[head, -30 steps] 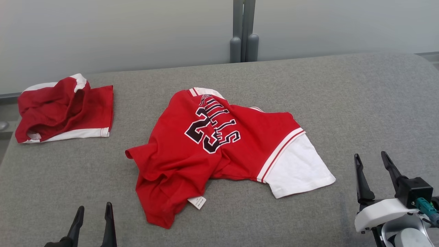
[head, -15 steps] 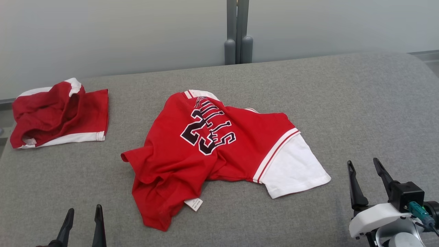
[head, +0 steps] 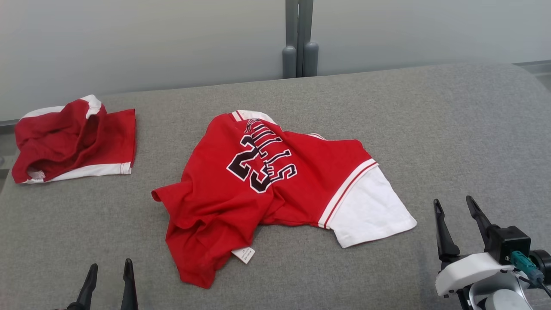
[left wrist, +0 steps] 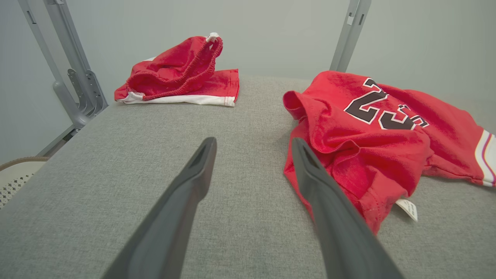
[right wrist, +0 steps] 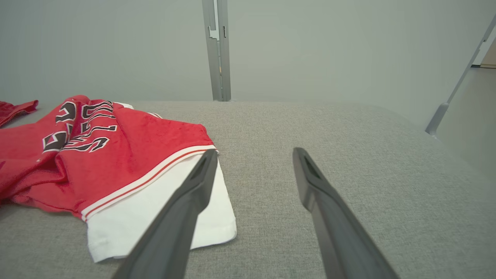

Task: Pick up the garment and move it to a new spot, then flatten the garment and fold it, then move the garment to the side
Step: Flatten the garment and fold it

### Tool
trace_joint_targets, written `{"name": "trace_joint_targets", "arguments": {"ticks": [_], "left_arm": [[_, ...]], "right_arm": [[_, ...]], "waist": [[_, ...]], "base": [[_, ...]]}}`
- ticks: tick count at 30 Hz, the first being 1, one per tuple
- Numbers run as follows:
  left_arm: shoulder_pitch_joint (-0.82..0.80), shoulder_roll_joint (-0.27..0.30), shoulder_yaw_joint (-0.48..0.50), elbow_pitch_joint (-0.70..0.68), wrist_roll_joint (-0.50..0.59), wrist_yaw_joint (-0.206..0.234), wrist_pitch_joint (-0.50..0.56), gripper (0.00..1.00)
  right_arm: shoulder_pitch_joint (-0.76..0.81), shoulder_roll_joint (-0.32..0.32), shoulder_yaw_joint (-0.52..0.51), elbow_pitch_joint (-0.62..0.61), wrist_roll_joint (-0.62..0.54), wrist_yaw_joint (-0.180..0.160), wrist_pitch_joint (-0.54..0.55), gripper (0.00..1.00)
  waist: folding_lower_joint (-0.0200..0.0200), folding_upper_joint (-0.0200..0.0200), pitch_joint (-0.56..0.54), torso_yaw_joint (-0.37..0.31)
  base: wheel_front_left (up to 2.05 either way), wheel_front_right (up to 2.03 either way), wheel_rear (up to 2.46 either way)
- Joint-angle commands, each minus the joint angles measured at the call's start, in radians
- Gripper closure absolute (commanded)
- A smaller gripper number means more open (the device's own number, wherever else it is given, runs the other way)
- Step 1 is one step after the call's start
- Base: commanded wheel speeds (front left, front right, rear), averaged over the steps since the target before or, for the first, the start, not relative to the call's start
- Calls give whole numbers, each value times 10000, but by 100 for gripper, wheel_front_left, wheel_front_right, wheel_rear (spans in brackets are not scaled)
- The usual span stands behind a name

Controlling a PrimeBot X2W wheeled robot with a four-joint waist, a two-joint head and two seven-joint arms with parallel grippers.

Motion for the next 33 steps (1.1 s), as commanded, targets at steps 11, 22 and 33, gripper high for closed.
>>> {"name": "trace_joint_targets", "arguments": {"ticks": [11,22,33], "left_arm": [[-334,-246,-1213,-439,-439,-59,1759,0],[300,-441,-2291,-2576,-1248,403,5040,0],[-647,-474,-2397,-1777,-1321,688,5440,0]], "right_arm": [[-1000,-218,384,76,229,-2,914,0],[-1303,-1341,1205,-171,641,-5,4736,0],[-2050,-1592,1728,396,857,-5,5433,0]], "waist": [[0,-1,429,99],[0,-1,1099,187],[0,-1,1907,177]], "base": [[0,0,0],[0,0,0],[0,0,0]]}}
